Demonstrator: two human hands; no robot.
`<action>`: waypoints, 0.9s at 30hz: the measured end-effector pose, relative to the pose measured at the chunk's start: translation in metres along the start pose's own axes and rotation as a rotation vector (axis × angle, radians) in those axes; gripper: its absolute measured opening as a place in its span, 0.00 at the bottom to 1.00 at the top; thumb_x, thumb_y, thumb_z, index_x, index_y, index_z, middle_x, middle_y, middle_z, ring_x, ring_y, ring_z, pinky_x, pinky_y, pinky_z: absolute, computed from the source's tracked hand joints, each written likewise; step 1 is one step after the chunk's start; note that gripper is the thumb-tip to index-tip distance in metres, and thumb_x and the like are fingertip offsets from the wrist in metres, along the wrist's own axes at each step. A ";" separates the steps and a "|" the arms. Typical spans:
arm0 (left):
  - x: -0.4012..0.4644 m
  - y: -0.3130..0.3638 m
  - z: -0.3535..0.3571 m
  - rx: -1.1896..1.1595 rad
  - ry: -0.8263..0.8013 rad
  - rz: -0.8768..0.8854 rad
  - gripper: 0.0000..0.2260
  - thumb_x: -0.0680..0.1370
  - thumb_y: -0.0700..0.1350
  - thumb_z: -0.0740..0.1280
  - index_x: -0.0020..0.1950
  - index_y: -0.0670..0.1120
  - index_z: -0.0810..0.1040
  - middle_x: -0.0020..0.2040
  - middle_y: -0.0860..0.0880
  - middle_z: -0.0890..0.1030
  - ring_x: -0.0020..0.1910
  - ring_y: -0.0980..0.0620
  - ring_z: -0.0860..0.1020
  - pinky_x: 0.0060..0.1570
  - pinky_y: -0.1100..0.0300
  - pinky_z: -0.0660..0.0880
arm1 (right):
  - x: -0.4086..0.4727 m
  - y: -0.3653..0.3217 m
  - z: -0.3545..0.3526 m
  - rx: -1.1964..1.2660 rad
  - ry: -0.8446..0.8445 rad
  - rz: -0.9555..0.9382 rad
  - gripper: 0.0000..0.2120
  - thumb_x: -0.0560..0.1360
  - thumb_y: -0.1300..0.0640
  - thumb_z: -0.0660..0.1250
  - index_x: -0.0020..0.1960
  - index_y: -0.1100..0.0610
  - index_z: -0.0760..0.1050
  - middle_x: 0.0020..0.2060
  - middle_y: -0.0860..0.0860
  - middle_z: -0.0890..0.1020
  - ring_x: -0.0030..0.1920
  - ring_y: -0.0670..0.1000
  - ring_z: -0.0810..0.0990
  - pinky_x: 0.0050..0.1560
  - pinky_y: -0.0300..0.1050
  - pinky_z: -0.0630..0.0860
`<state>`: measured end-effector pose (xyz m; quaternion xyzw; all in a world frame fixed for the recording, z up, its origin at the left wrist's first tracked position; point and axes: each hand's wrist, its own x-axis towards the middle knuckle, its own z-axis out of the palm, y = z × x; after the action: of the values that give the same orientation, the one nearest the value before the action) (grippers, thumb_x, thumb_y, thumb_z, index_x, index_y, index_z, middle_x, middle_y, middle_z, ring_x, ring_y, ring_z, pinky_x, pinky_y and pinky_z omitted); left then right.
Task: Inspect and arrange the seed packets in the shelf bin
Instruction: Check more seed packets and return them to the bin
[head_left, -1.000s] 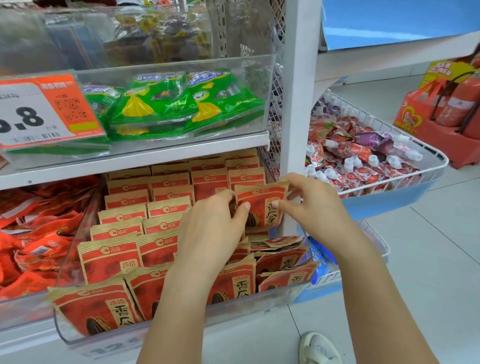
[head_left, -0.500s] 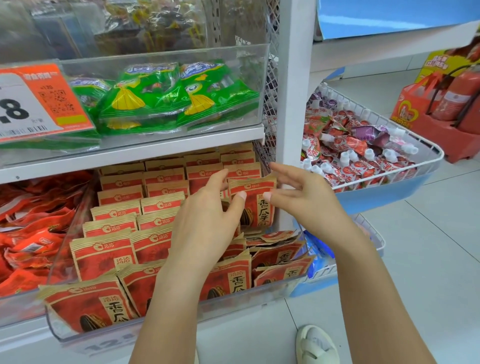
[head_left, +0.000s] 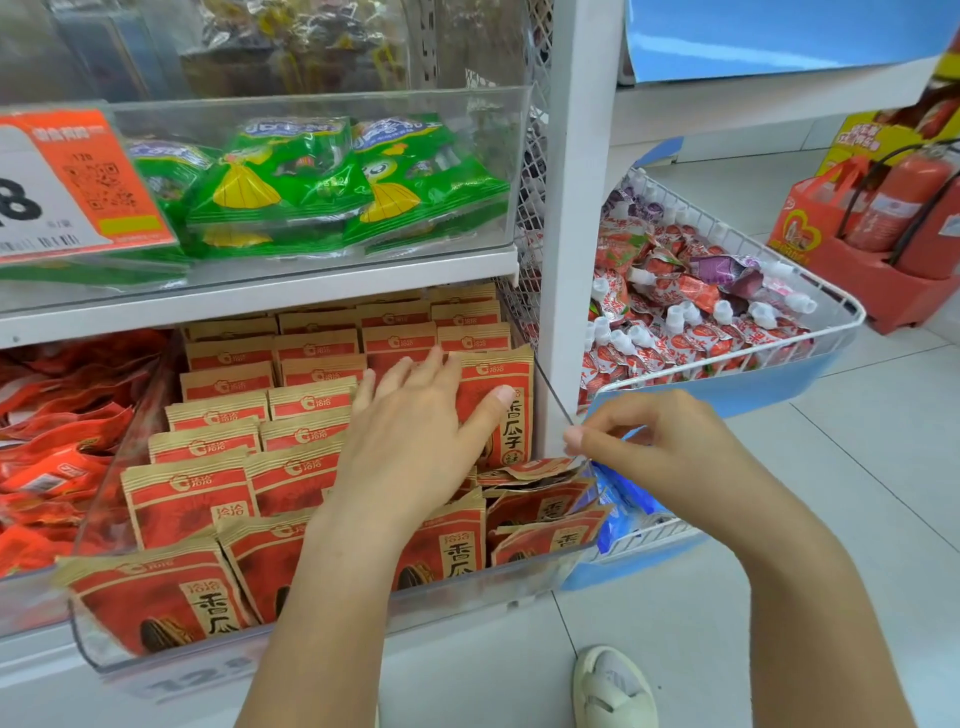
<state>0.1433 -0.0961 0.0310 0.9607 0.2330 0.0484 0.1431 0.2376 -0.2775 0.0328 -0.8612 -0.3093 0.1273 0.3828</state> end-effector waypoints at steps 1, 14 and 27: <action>0.001 0.000 0.000 0.010 -0.005 -0.011 0.35 0.77 0.71 0.41 0.80 0.55 0.52 0.80 0.54 0.52 0.79 0.51 0.51 0.77 0.48 0.43 | 0.000 -0.002 0.000 -0.020 -0.015 0.002 0.14 0.74 0.41 0.67 0.33 0.44 0.83 0.39 0.39 0.83 0.43 0.38 0.78 0.51 0.44 0.74; -0.011 0.002 -0.011 -0.205 0.120 0.041 0.27 0.79 0.64 0.50 0.76 0.56 0.63 0.77 0.55 0.62 0.77 0.54 0.56 0.77 0.52 0.47 | 0.002 -0.011 0.006 -0.155 -0.112 -0.096 0.22 0.81 0.44 0.57 0.54 0.58 0.84 0.54 0.43 0.83 0.66 0.36 0.69 0.59 0.31 0.60; -0.016 0.003 -0.015 -0.480 0.027 0.125 0.19 0.74 0.56 0.71 0.64 0.64 0.73 0.55 0.64 0.79 0.56 0.63 0.75 0.53 0.65 0.72 | 0.010 -0.019 0.009 0.338 0.431 -0.453 0.21 0.68 0.72 0.60 0.37 0.45 0.76 0.42 0.41 0.83 0.49 0.46 0.81 0.49 0.45 0.78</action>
<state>0.1276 -0.1025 0.0459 0.9109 0.1568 0.1241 0.3608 0.2327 -0.2558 0.0409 -0.7023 -0.3794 -0.0960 0.5947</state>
